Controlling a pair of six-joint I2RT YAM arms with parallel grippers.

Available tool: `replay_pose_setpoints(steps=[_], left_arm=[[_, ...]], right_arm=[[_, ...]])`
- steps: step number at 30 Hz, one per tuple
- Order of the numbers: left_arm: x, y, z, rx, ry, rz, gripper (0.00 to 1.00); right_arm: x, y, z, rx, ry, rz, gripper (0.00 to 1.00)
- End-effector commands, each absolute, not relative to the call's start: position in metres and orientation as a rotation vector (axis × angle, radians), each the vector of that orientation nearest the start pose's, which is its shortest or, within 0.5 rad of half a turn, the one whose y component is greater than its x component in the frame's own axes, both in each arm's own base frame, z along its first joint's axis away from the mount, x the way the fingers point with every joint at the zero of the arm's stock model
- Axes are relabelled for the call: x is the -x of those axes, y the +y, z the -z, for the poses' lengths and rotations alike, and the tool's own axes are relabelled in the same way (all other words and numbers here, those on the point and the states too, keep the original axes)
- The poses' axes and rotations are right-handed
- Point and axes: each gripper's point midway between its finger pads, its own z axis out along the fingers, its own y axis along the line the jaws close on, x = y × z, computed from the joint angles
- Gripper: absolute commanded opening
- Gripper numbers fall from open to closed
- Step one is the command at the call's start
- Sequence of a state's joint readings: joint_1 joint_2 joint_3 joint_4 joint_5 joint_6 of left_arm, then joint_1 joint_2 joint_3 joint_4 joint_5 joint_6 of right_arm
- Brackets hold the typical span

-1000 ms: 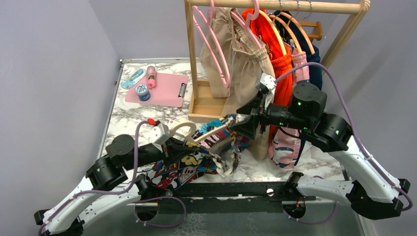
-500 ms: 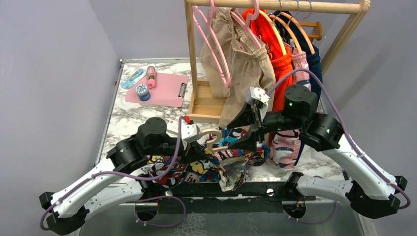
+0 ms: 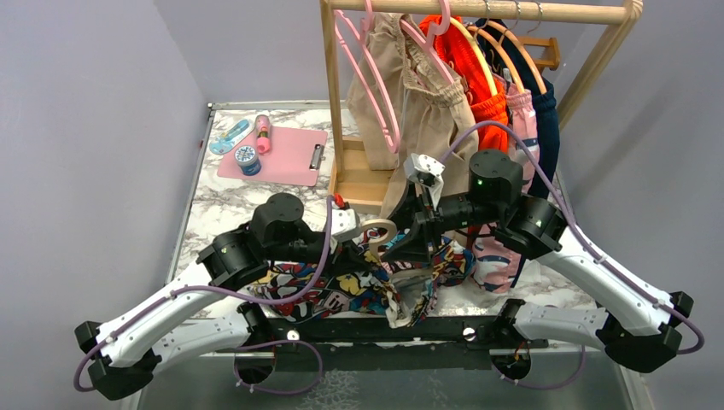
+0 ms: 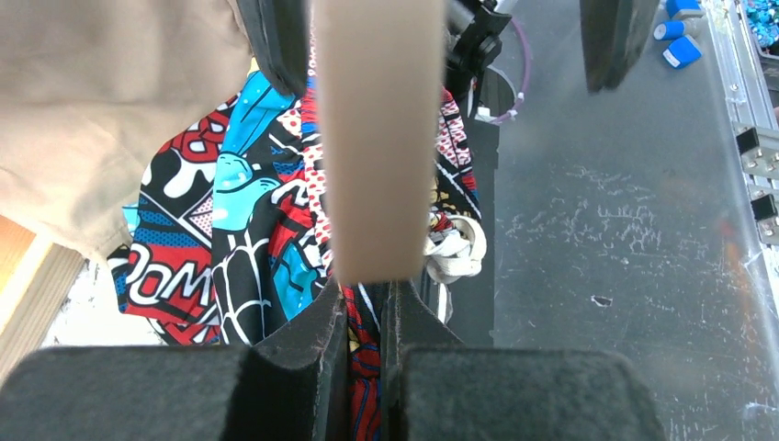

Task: Place the shorts on the hanger
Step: Hang the shorts on the hanger.

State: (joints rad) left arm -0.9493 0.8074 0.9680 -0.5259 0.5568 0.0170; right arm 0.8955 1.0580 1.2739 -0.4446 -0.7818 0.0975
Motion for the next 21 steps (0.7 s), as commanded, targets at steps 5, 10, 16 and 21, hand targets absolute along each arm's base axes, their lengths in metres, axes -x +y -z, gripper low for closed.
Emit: replay_pose_setpoints(steps=[5, 10, 16, 21], left_arm=[[-0.082, -0.28, -0.321, -1.308, 1.453, 1.156, 0.0], [-0.083, -0.283, -0.326, -1.311, 1.442, 1.157, 0.0], [-0.087, -0.284, -0.327, -1.292, 1.46, 1.144, 0.06], [-0.083, -0.27, -0.329, -1.246, 1.468, 1.131, 0.33]], right_arm=[[-0.099, 0.328, -0.363, 1.242, 1.518, -1.348, 0.54], [-0.104, 0.329, -0.356, 1.241, 1.554, -1.291, 0.45], [-0.118, 0.326, -0.366, 1.162, 1.551, -1.216, 0.01], [-0.127, 0.312, -0.379, 1.054, 1.557, -1.146, 0.01]])
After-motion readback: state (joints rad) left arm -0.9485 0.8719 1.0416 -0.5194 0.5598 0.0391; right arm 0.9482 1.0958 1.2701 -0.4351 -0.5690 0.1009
